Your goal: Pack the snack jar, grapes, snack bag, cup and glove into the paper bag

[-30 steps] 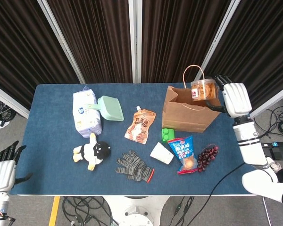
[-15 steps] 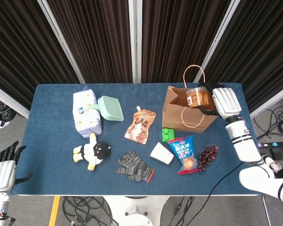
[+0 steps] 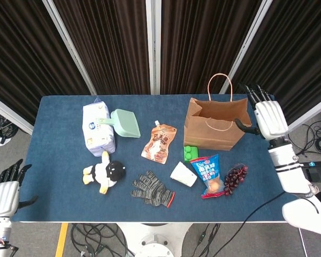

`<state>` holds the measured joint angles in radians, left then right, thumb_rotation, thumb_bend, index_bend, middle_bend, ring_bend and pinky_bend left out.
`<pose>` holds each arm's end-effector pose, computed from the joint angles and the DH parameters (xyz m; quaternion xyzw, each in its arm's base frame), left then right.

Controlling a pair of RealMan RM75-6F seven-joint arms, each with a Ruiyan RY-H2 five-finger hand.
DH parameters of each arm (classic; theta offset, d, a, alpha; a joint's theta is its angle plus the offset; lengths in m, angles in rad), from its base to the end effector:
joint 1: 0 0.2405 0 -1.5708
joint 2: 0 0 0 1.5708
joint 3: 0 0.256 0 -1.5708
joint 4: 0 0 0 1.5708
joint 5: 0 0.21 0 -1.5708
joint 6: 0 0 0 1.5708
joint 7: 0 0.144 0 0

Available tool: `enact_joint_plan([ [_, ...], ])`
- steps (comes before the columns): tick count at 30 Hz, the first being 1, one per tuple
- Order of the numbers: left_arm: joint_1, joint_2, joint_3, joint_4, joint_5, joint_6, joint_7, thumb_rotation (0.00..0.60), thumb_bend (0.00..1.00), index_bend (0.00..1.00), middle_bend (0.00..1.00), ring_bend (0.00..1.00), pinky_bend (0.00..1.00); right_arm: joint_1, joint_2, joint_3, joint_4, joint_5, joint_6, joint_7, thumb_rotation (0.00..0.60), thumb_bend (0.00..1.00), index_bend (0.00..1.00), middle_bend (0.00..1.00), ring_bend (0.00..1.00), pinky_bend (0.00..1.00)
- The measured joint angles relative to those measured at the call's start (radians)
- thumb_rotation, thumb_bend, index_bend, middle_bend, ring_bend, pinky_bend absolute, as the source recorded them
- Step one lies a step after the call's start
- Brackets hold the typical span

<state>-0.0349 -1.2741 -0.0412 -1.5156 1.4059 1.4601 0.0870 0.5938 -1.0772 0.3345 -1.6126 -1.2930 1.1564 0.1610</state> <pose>-0.3375 0.1622 0.1171 -0.5677 -0.4268 -0.3370 0.6181 -0.1721 -0.3673 0.1863 0.6060 -0.3490 0.5415 0.4666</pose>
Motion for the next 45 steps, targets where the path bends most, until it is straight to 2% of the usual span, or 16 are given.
enact_joint_plan([
  [4,-0.001,0.001,0.001,-0.003,0.002,0.000,0.005,0.600,0.12,0.22,0.14,0.11,0.13,-0.062,0.030,-0.039,-0.025,-0.106,0.088,0.062,0.600,0.06,0.26,0.39,0.22,0.38],
  [6,-0.003,0.003,-0.001,-0.005,0.002,0.000,0.006,0.600,0.12,0.22,0.14,0.11,0.13,-0.100,0.044,-0.073,-0.029,-0.174,0.141,0.097,0.600,0.06,0.32,0.45,0.28,0.44],
  [8,-0.005,0.004,-0.002,-0.006,0.002,-0.001,0.008,0.600,0.12,0.22,0.14,0.11,0.13,-0.132,0.060,-0.111,-0.029,-0.232,0.172,0.131,0.600,0.06,0.37,0.48,0.30,0.45],
  [12,-0.011,0.005,-0.004,-0.011,0.006,-0.004,0.013,0.600,0.12,0.22,0.14,0.11,0.13,-0.189,0.105,-0.217,-0.019,-0.355,0.196,0.199,0.600,0.08,0.39,0.49,0.30,0.45],
  [16,-0.014,0.004,-0.004,-0.014,0.005,-0.008,0.017,0.600,0.12,0.22,0.14,0.11,0.13,-0.222,0.120,-0.296,0.010,-0.417,0.187,0.203,0.600,0.10,0.39,0.48,0.30,0.45],
  [19,-0.014,0.002,-0.003,-0.015,0.002,-0.011,0.018,0.600,0.12,0.22,0.14,0.11,0.13,-0.226,0.103,-0.316,0.033,-0.417,0.148,0.158,0.600,0.10,0.35,0.44,0.26,0.38],
  [22,-0.013,0.002,-0.002,-0.015,0.000,-0.011,0.016,0.600,0.12,0.22,0.14,0.11,0.13,-0.221,0.069,-0.326,0.061,-0.390,0.077,0.081,0.600,0.10,0.23,0.36,0.15,0.28],
  [25,-0.012,0.003,-0.002,-0.012,-0.004,-0.012,0.013,0.600,0.12,0.22,0.14,0.11,0.13,-0.209,0.008,-0.330,0.107,-0.337,-0.010,-0.004,0.600,0.09,0.18,0.31,0.11,0.24],
  [30,-0.007,0.001,0.001,-0.006,-0.006,-0.009,0.006,0.600,0.12,0.22,0.14,0.11,0.13,-0.179,-0.114,-0.331,0.222,-0.266,-0.118,-0.075,0.600,0.10,0.17,0.29,0.11,0.24],
  [40,-0.003,-0.005,0.006,0.005,-0.008,-0.013,-0.004,0.600,0.12,0.22,0.14,0.11,0.13,-0.155,-0.272,-0.371,0.393,-0.263,-0.178,-0.095,0.600,0.11,0.17,0.30,0.11,0.24],
  [42,-0.004,-0.005,0.006,0.006,-0.006,-0.011,-0.004,0.600,0.12,0.22,0.14,0.11,0.13,-0.152,-0.297,-0.377,0.419,-0.270,-0.179,-0.098,0.600,0.15,0.18,0.32,0.11,0.24],
  [43,-0.004,-0.005,0.006,0.007,-0.005,-0.010,-0.005,0.600,0.12,0.22,0.14,0.11,0.13,-0.151,-0.308,-0.378,0.430,-0.272,-0.177,-0.100,0.600,0.19,0.23,0.36,0.13,0.25],
  [45,-0.002,-0.006,0.006,0.008,-0.006,-0.008,-0.007,0.600,0.12,0.22,0.14,0.11,0.13,-0.150,-0.331,-0.376,0.454,-0.278,-0.163,-0.103,0.600,0.25,0.39,0.47,0.23,0.33],
])
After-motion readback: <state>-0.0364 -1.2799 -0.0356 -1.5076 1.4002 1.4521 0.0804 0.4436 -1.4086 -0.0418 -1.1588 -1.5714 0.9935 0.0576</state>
